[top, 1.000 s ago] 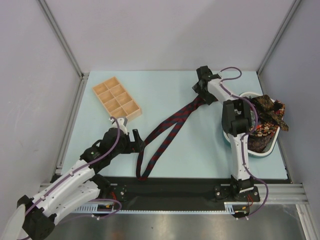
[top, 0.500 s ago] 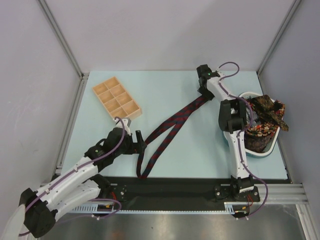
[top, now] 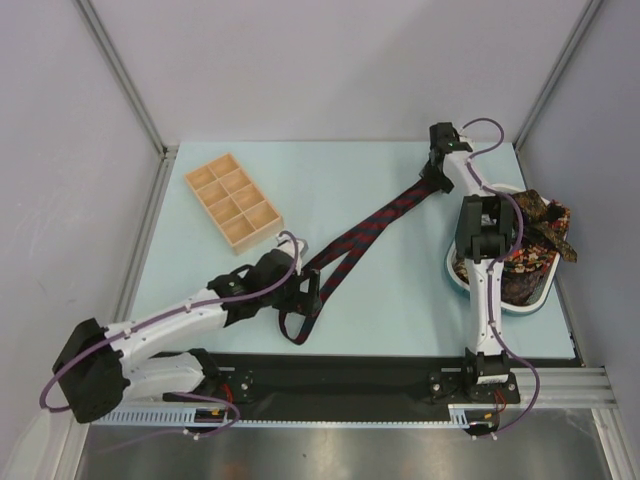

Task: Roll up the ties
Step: Flatten the tie

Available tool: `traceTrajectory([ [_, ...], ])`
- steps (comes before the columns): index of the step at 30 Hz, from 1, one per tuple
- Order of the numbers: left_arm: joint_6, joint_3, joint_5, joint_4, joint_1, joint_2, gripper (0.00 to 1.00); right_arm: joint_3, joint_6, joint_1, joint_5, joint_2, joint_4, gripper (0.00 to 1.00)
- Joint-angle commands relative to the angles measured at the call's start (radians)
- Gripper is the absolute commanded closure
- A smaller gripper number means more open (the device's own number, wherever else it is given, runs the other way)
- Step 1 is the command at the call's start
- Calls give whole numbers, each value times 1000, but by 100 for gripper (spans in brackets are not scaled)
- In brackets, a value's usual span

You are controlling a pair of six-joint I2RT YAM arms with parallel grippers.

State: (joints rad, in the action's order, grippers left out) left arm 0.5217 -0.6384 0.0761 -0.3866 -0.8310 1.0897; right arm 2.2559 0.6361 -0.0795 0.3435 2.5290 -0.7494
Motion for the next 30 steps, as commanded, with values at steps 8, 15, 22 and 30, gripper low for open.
traceTrajectory([
  [8, -29, -170, 51, -148, -43, 199, 0, -139, -78, -26, -126, -150, 117, 0],
  [15, -23, -218, 21, -195, -98, 318, 19, -193, -50, -62, -159, -165, 168, 0],
  [22, 26, -181, -79, -131, -97, 394, 47, -153, 8, -92, -104, -110, 88, 0],
  [30, -9, -141, -243, -83, 2, 363, 100, 11, 14, -140, 89, -32, -89, 1],
])
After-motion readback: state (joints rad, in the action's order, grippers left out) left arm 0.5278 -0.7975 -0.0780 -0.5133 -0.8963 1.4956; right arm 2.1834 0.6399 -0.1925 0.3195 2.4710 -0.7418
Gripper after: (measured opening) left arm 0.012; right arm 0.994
